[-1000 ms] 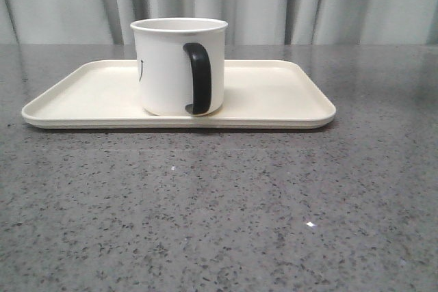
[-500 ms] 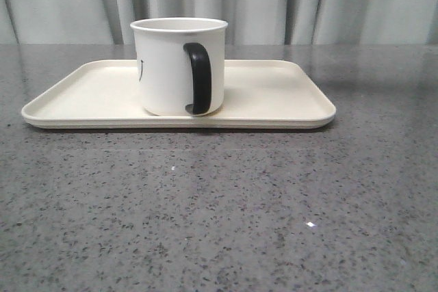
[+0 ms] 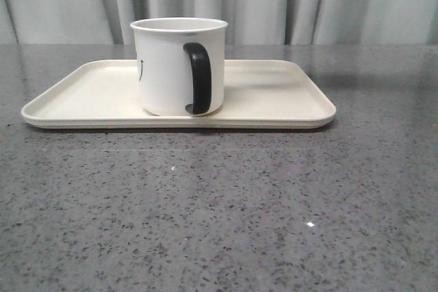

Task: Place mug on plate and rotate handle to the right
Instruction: 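Lower the open right gripper into the mug's rim, then close the right gripper on the rim and lift the mug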

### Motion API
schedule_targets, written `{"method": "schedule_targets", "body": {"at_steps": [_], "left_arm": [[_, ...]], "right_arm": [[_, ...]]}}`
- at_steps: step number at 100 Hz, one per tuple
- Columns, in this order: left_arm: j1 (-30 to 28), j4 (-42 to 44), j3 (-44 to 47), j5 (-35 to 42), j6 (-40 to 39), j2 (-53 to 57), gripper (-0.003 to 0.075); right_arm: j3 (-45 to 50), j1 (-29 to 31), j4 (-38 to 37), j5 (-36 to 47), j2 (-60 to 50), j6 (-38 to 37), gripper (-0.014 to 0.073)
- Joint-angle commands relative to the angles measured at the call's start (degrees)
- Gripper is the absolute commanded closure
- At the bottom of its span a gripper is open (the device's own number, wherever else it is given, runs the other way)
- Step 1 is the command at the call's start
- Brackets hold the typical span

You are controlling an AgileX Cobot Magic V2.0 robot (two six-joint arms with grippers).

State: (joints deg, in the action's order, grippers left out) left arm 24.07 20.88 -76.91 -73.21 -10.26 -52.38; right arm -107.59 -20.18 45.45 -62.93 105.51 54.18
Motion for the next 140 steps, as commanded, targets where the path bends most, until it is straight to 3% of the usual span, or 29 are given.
{"method": "schedule_targets", "body": {"at_steps": [1,140], "left_arm": [[0.3,1.0,-1.2,1.0,-0.7,0.3,0.0740],[0.3,1.0,-1.2,1.0,-0.7,0.3,0.0740]], "right_arm": [[-1.8,-0.3,2.3,-0.1,-1.8,-0.3,0.0106],[-1.7,-1.4,1.4,-2.0,8.4,-0.6,0.0106]]}}
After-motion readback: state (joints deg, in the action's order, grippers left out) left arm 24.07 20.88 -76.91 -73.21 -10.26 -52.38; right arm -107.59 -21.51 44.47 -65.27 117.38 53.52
